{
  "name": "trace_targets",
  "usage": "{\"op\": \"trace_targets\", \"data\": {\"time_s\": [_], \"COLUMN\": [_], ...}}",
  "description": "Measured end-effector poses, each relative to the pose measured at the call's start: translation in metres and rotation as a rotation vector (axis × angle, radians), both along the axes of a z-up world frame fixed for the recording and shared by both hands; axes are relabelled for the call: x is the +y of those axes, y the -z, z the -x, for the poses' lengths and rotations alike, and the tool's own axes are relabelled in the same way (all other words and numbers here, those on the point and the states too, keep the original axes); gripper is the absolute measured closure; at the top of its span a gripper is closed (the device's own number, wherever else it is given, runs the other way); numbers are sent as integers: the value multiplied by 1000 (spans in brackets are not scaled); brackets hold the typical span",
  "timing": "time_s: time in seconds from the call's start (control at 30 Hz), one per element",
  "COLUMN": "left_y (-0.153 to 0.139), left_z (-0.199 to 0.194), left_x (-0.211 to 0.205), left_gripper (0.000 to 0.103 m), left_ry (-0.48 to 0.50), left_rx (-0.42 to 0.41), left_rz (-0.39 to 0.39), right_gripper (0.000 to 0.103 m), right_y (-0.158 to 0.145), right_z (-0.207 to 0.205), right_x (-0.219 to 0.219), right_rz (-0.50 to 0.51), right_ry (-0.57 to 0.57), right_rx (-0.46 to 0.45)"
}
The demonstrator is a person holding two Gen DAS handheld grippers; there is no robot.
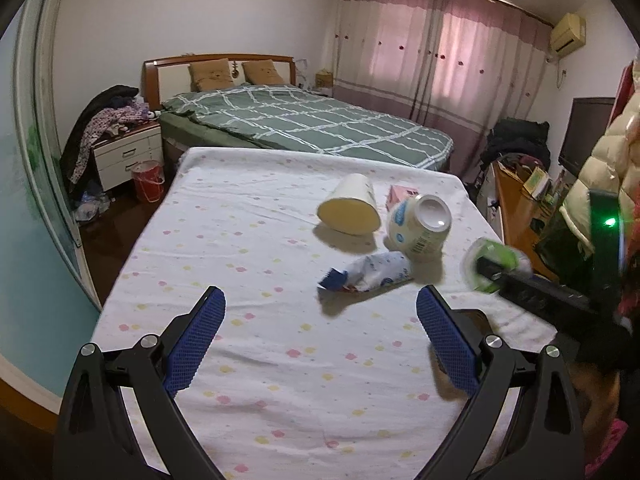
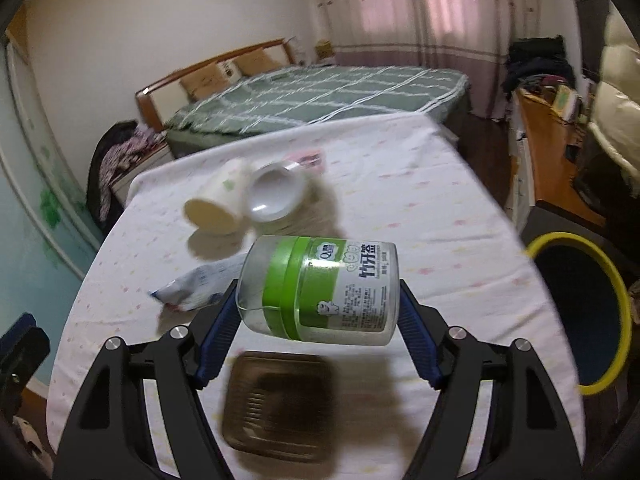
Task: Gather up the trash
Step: 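Carry the green-lidded jar over the bin and open the right tool, then grasp the brown plastic tray with the left tool and lift it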
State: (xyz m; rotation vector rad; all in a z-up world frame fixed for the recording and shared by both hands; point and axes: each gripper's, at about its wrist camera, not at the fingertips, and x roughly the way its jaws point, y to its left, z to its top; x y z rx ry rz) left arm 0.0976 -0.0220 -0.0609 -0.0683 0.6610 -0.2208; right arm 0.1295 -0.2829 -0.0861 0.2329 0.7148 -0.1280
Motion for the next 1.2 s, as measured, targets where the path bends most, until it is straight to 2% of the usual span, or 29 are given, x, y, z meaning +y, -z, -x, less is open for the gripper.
{"op": "trace_targets", "data": {"time_s": [0.2,0.57,0.87,1.2], "left_y": [7,38,55,59], "left_z": [-4,-15,-19,-31], "left_x": [-27,-102,-145,-144], "left_gripper": [8,8,8,8], "left_ry": [54,192,253,222], "left_rx": [21,113,159,182], "left_rz": [-12,-57,-106,-109], "right_gripper": [33,33,29,29], "right_y": [2,37,52,52], "right_z": [25,51,57,59], "right_x": [-67,-179,-215,-212], "right_rz": [17,-20,-92,-91], "right_ry": [191,465,536,512], "right_rx": [-11,60,78,74]}}
